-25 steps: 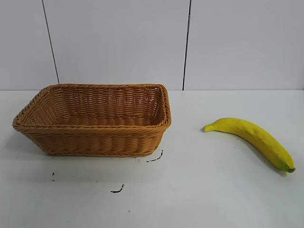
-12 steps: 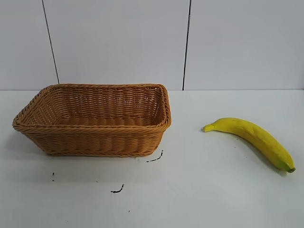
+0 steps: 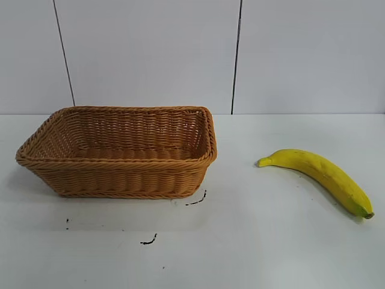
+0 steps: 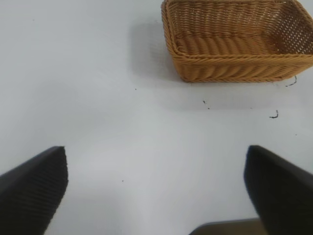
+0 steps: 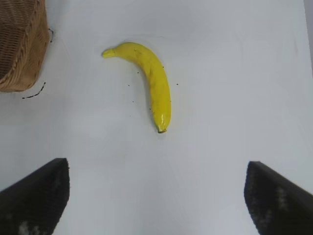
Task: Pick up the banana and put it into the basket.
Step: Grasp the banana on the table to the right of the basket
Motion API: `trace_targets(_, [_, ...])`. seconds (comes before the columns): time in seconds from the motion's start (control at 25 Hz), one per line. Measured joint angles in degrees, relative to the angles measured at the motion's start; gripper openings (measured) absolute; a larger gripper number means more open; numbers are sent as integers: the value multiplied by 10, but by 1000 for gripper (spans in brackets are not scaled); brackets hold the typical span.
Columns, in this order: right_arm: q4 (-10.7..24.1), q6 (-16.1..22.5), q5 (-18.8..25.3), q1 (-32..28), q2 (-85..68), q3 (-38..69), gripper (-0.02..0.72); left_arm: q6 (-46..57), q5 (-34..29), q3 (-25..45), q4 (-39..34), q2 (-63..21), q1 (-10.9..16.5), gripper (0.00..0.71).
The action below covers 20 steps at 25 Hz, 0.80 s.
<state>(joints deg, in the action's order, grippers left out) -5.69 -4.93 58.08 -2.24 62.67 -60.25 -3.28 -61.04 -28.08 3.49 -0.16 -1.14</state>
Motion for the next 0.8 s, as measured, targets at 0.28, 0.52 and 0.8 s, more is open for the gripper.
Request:
trace_targets(0.28, [-9, -98, 12, 0, 219, -136, 696, 0, 0, 0, 0, 0, 0, 695])
trace_targets(0.52, [-31, -211, -2, 0, 317, -188, 696, 0, 0, 0, 0, 0, 0, 695])
trace_targets(0.8, [-53, -236, 5, 0, 346, -189, 696, 0, 0, 0, 0, 0, 0, 695])
